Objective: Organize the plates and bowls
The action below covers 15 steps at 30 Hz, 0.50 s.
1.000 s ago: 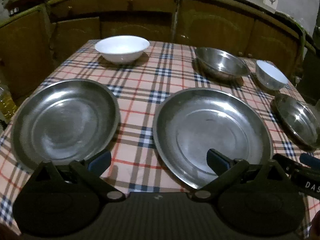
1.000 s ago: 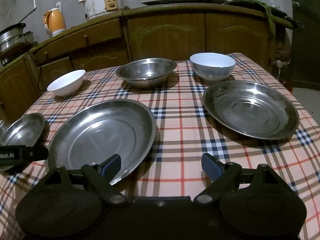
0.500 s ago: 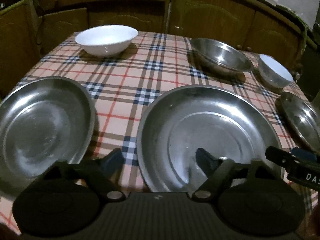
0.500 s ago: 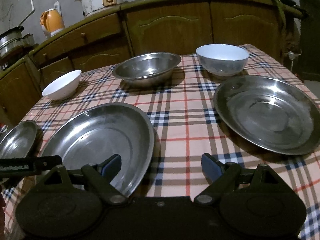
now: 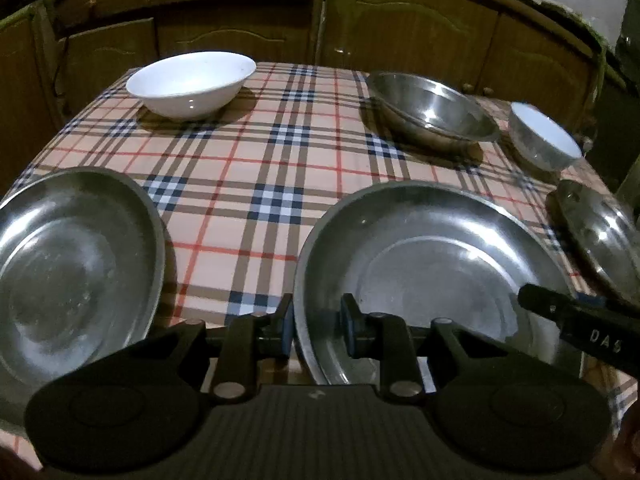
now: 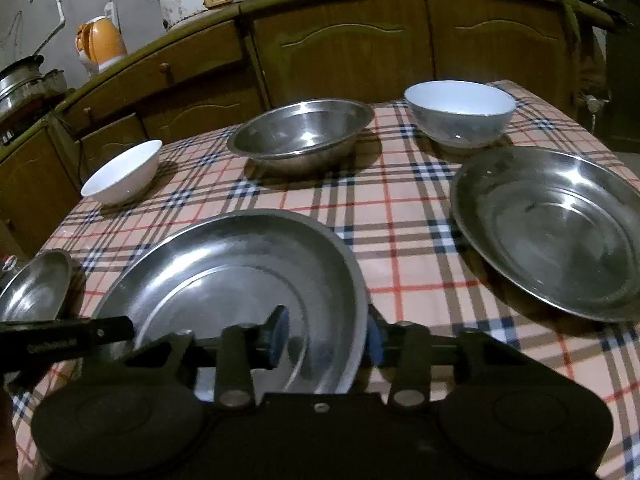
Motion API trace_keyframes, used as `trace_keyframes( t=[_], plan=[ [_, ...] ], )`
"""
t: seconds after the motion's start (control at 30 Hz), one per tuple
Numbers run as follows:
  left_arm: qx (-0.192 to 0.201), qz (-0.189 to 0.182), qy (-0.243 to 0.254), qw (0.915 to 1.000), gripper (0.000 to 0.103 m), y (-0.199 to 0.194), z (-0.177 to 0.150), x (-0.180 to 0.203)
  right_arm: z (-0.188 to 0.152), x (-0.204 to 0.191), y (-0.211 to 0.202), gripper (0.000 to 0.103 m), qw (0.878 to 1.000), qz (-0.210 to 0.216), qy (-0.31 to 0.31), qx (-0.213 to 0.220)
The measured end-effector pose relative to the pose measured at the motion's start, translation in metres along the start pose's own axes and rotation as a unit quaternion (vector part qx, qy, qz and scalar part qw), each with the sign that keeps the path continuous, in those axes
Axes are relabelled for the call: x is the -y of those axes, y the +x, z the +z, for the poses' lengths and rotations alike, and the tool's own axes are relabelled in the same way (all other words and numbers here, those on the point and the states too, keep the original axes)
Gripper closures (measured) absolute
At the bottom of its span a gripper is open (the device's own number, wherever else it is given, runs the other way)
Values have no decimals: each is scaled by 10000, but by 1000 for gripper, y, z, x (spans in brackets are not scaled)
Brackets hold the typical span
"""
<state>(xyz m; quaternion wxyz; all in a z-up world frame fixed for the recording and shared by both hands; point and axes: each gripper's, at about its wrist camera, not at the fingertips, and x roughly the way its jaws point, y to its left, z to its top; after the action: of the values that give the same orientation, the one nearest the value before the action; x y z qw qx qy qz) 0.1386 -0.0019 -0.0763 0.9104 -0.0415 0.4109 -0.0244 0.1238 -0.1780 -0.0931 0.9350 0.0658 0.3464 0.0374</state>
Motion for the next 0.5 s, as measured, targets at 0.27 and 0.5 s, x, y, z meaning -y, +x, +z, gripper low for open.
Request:
trace_keyframes(
  t=[0.27,0.5],
  plan=[
    [257,-51,51,9996,78,-34,-1,4,-2,-7,-35,58,9996,-40,-92,257],
    [513,-73,163,9985,78,-66,-9,8,-5,-16,-72,58,9984,-60,-245,508]
  ],
)
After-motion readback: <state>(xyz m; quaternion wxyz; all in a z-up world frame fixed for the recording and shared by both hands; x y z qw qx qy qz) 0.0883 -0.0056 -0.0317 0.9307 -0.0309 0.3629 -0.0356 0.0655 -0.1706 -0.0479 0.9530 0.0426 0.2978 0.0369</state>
